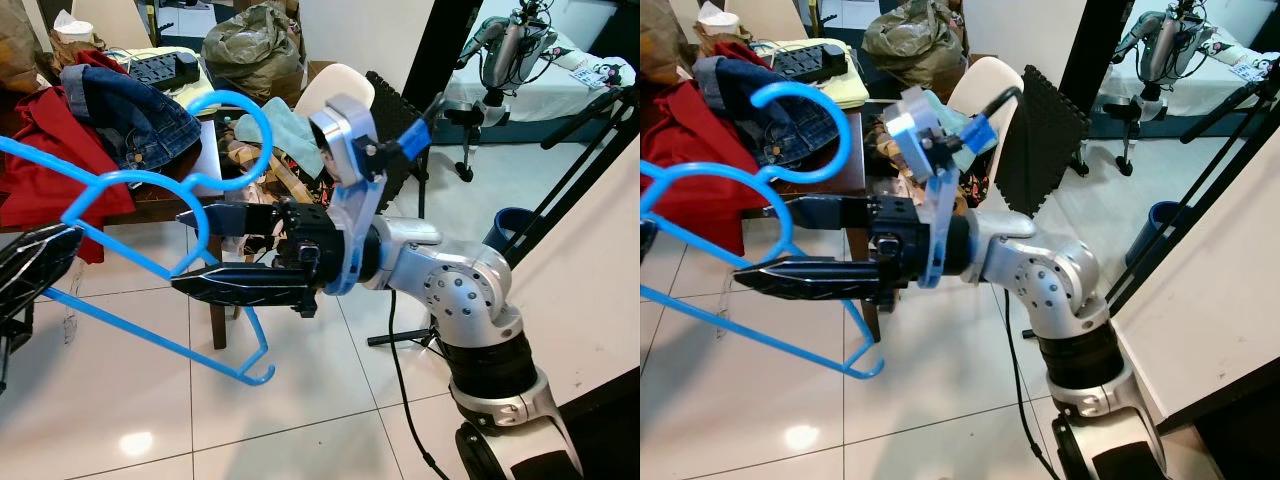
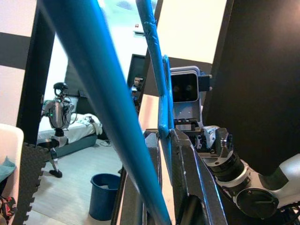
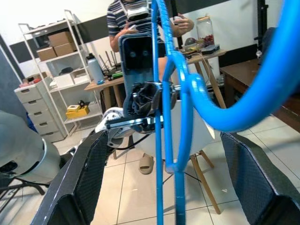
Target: Hang hanger
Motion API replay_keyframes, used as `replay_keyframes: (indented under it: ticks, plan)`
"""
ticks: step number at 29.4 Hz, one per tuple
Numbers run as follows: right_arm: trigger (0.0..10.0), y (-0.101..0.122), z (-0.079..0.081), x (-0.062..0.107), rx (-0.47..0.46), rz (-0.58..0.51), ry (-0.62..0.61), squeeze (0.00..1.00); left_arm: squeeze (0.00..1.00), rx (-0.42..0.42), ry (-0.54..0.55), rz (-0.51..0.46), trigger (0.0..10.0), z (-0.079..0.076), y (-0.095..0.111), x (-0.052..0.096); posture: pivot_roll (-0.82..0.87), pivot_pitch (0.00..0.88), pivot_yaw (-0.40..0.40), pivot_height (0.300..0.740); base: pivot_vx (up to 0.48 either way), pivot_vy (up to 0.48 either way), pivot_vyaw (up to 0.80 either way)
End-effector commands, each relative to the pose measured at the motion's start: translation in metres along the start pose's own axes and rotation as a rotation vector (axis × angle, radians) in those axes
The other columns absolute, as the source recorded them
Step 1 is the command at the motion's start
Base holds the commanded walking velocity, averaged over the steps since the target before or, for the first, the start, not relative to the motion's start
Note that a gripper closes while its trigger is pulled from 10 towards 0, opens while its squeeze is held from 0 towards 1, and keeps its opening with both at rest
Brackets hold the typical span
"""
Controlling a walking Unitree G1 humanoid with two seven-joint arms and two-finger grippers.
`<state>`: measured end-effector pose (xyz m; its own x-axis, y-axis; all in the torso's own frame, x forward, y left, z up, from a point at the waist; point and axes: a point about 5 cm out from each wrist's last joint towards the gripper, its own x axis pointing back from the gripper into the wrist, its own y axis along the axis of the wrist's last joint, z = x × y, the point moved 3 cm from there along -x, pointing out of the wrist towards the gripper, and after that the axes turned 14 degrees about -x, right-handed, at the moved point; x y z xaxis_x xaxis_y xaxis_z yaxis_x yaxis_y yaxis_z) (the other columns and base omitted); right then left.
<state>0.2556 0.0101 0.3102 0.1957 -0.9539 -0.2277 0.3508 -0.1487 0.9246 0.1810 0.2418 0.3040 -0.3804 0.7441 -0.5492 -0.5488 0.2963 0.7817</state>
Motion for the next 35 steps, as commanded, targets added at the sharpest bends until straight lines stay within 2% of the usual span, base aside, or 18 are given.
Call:
replay_keyframes:
  ticks: [1,10,11,12,22,35]
  plan:
    - [10.0,-0.001,-0.002,-0.005,-0.013,0.007,-0.006,0.00,0.00,0.019,-0.028,-0.013,10.0,-0.006,-0.003,-0.003,0.05,0.112,-0.123,0.740,0.000,0.000,0.00]
    - [10.0,0.009,0.011,-0.015,-0.058,-0.052,0.084,0.00,0.00,0.030,-0.034,-0.005,10.0,-0.006,-0.006,-0.003,0.05,0.116,-0.120,0.740,0.000,0.000,0.00]
    - [7.2,0.010,0.012,-0.017,-0.062,-0.058,0.092,0.00,0.00,0.031,-0.036,-0.005,10.0,-0.006,-0.006,-0.003,0.05,0.116,-0.119,0.740,0.000,0.000,0.00]
    - [0.0,0.012,0.013,-0.020,-0.068,-0.064,0.097,0.00,0.00,0.033,-0.038,-0.005,10.0,-0.006,-0.007,-0.004,0.05,0.117,-0.118,0.740,0.000,0.000,0.00]
    - [0.0,0.015,0.013,-0.026,-0.074,-0.067,0.084,0.00,0.00,0.030,-0.043,-0.004,10.0,-0.005,-0.007,-0.005,0.05,0.113,-0.114,0.740,0.000,0.000,0.00]
    - [0.0,0.001,0.003,-0.024,-0.067,-0.016,0.009,0.00,0.00,-0.024,-0.030,-0.034,10.0,-0.003,0.006,-0.006,0.06,0.108,-0.121,0.740,0.000,0.000,0.00]
